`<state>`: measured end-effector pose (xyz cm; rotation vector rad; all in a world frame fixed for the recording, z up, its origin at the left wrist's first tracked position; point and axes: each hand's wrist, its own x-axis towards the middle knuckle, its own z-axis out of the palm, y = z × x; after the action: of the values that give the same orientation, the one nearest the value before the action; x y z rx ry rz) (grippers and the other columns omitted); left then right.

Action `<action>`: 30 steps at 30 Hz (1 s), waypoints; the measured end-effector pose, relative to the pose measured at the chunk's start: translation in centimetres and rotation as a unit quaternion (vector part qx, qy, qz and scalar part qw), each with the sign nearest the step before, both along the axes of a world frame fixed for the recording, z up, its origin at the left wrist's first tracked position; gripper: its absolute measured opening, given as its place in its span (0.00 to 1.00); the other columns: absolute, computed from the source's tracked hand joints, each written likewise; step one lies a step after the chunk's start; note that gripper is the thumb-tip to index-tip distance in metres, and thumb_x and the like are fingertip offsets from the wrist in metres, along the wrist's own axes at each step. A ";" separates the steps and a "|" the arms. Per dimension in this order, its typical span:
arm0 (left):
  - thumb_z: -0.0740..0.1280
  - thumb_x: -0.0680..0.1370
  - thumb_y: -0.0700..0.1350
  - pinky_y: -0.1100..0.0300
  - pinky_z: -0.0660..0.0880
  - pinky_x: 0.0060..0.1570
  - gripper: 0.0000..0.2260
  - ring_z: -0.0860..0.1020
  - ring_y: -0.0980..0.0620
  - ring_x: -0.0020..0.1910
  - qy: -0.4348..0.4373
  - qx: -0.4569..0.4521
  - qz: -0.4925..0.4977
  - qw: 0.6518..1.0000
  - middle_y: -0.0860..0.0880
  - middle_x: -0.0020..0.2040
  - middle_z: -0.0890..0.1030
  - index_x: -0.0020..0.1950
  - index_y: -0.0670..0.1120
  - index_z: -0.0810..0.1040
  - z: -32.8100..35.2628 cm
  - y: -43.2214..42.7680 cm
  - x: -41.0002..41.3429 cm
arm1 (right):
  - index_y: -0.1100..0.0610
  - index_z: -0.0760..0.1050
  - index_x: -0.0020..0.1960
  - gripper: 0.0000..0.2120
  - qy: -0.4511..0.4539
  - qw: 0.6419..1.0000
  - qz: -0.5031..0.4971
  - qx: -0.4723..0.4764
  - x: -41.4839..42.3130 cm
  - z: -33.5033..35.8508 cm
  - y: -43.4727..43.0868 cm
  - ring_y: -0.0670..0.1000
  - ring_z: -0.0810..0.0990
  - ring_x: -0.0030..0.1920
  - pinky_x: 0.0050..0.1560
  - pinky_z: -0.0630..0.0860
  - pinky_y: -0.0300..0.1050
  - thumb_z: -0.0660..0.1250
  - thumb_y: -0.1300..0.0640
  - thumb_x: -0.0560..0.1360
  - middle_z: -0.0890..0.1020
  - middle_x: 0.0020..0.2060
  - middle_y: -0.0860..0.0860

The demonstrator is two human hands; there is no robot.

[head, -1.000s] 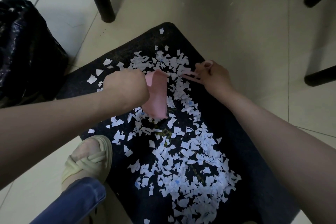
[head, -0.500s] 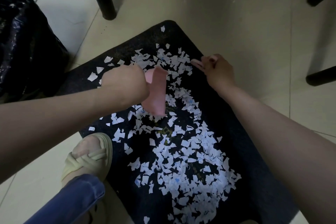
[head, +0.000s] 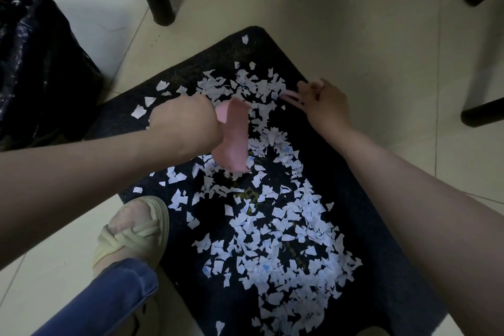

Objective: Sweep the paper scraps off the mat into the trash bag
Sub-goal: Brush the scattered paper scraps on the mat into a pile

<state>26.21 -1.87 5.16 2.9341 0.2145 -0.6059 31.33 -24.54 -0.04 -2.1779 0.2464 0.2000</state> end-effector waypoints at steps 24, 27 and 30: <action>0.64 0.73 0.48 0.64 0.63 0.28 0.08 0.73 0.50 0.29 0.022 -0.010 0.009 1.000 0.48 0.32 0.76 0.39 0.46 0.79 0.7 0.8 0.1 | 0.58 0.75 0.48 0.20 -0.081 0.969 -0.057 -0.226 2.0 0.6 1.8 0.49 0.73 0.40 0.38 0.59 0.39 0.53 0.45 0.82 0.76 0.39 0.49; 0.64 0.73 0.47 0.65 0.63 0.28 0.08 0.73 0.49 0.30 0.018 -0.014 0.014 1.000 0.48 0.33 0.76 0.39 0.45 0.79 0.6 1.0 0.3 | 0.59 0.75 0.57 0.18 -0.117 0.970 -0.140 -0.161 2.9 0.9 1.3 0.53 0.79 0.52 0.44 0.64 0.39 0.56 0.46 0.82 0.83 0.49 0.52; 0.65 0.73 0.47 0.63 0.64 0.29 0.06 0.73 0.50 0.30 0.028 -0.014 0.013 0.999 0.48 0.33 0.76 0.42 0.47 0.79 0.3 1.0 0.0 | 0.55 0.72 0.53 0.11 -0.074 0.990 -0.111 -0.055 3.2 -0.2 1.6 0.47 0.79 0.48 0.46 0.69 0.28 0.58 0.48 0.81 0.84 0.51 0.48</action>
<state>26.25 -0.91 5.49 2.8844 0.2477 -0.6813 34.53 -22.98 -0.20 -2.2415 0.4215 -0.1029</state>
